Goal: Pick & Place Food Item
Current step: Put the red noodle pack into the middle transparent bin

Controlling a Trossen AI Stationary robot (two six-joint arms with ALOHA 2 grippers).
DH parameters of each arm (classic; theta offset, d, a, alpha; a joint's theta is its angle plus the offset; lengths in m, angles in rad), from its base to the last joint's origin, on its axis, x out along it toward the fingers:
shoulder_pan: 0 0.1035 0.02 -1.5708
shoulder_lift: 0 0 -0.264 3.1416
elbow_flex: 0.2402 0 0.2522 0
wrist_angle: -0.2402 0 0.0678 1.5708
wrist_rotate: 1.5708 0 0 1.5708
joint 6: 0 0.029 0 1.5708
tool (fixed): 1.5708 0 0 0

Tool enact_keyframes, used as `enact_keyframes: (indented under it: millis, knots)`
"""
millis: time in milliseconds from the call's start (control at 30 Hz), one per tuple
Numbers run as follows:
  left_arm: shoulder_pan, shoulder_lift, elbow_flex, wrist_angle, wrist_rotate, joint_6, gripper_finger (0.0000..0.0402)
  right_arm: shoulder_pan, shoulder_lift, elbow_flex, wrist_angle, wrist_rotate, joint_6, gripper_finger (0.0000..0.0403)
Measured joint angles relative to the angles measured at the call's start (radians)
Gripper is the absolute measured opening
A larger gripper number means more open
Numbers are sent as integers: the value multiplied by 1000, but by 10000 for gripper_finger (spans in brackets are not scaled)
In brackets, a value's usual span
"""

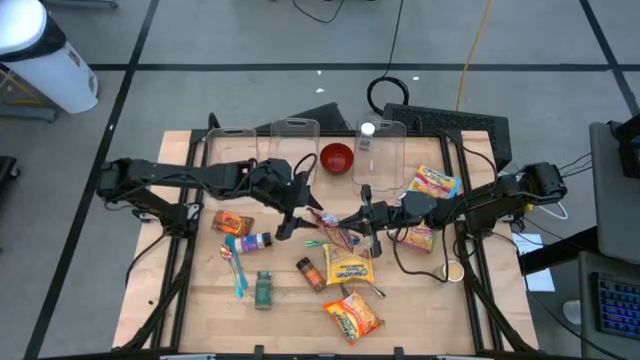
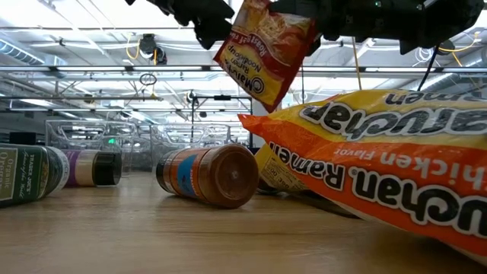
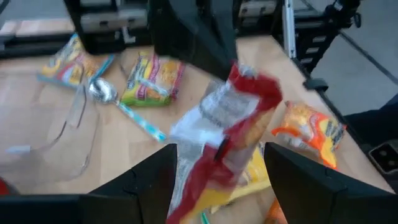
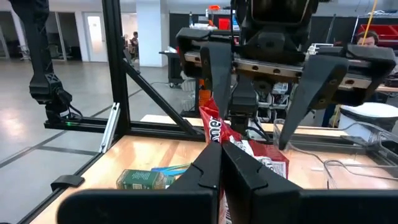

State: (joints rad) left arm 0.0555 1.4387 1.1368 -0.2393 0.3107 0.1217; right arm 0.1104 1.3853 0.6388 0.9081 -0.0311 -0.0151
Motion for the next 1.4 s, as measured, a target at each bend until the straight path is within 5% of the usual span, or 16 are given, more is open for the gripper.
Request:
enact_keyframes:
  millis: [600, 1033, 1400]
  knots:
    - [0, 15, 0, 4, 6, -28, 248, 0, 0, 0, 23, 0, -8, 0]
    - [0, 15, 0, 4, 3, -45, 128, 0, 0, 0, 23, 0, -8, 0]
    - [2, 15, 0, 7, 2, -45, 90, 0, 0, 0, 23, 0, -8, 0]
